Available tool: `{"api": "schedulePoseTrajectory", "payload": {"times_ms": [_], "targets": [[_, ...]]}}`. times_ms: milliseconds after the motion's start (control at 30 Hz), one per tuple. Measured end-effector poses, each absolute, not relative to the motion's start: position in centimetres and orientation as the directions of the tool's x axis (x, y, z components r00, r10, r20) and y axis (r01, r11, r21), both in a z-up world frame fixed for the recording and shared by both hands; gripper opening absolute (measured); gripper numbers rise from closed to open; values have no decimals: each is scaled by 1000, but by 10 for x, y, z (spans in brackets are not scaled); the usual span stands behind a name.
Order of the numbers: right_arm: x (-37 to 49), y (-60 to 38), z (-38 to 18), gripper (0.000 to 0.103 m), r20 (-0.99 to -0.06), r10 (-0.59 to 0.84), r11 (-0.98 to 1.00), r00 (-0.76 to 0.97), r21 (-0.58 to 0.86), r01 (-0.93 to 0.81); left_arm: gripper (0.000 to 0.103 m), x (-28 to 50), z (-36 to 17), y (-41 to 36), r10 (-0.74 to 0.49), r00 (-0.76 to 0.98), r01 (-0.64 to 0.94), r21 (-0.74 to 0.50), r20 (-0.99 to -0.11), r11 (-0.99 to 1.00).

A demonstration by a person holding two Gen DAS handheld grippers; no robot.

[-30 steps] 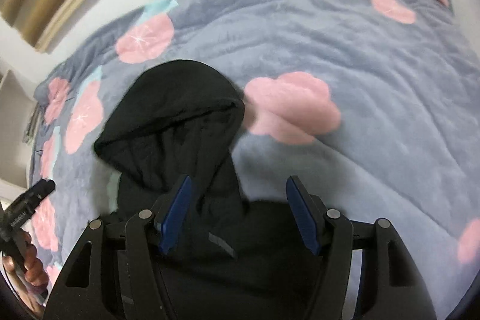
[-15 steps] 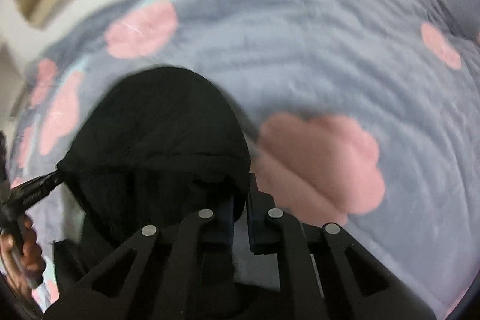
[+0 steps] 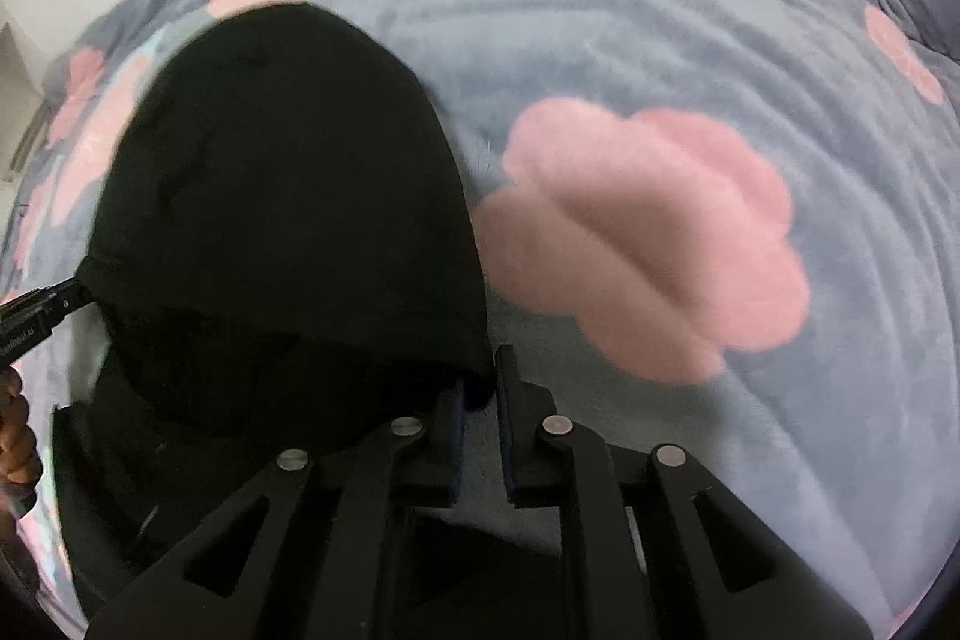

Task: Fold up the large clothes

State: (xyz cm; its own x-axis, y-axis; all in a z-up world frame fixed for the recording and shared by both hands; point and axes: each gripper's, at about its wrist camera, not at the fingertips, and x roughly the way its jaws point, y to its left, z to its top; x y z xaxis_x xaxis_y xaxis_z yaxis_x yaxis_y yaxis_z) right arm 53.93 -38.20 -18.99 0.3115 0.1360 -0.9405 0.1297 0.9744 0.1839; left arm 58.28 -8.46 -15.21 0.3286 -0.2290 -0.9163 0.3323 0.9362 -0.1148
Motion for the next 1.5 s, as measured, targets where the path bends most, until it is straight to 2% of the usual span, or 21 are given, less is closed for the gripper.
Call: {"api": "schedulePoseTrajectory", "payload": {"times_ms": [33, 67, 100, 133, 267, 400, 600, 833, 967, 1100, 1133, 1167, 1200, 1267, 1333, 1400, 1500], "targets": [[535, -384, -182, 33, -937, 139, 974, 321, 188, 126, 29, 577, -145, -81, -229, 345, 336, -108, -910, 936], [531, -387, -172, 42, -930, 142, 973, 339, 193, 122, 30, 571, -135, -75, -239, 361, 341, -111, -901, 934], [525, -389, -159, 59, -918, 147, 972, 369, 203, 117, 31, 566, -126, -69, -251, 376, 344, -117, -892, 932], [522, -390, -148, 66, -906, 149, 972, 395, 208, 111, 31, 560, -115, -63, -270, 395, 349, -129, -878, 928], [531, -383, -116, 66, -871, 172, 966, 460, 240, 93, 33, 560, -77, -57, -328, 464, 345, -173, -823, 923], [565, -358, -118, 66, -873, 175, 971, 456, 231, 69, 34, 582, -63, -85, -365, 475, 378, -190, -801, 906], [580, -336, -153, 65, -902, 205, 972, 381, 233, 30, 34, 599, -94, -122, -381, 393, 411, -211, -837, 887], [579, -333, -215, 65, -944, 195, 976, 267, 213, 41, 34, 596, -182, -145, -255, 272, 416, -126, -928, 901], [576, -337, -207, 65, -939, 208, 975, 273, 220, 14, 34, 594, -174, -152, -225, 295, 445, -75, -929, 892], [571, -356, -178, 65, -907, 293, 952, 303, 307, -1, 34, 592, -134, -141, -279, 359, 467, -87, -891, 880], [570, -362, -171, 65, -898, 308, 946, 316, 324, -3, 35, 593, -123, -137, -303, 377, 467, -103, -876, 878], [571, -367, -166, 65, -890, 316, 943, 327, 334, -2, 43, 595, -111, -133, -327, 394, 466, -120, -859, 877], [573, -373, -160, 65, -884, 321, 940, 340, 341, 1, 55, 600, -101, -129, -342, 411, 462, -130, -845, 877], [581, -385, -156, 66, -882, 312, 941, 353, 337, 9, 64, 611, -91, -125, -349, 433, 458, -132, -831, 879], [591, -397, -161, 72, -886, 305, 943, 350, 331, 18, 64, 627, -93, -124, -344, 418, 457, -133, -841, 880], [603, -408, -174, 75, -886, 331, 931, 324, 362, 37, 65, 647, -109, -124, -383, 334, 454, -209, -862, 866], [618, -419, -197, 75, -877, 392, 902, 277, 426, 72, 65, 677, -140, -119, -430, 210, 411, -320, -878, 854]]}}
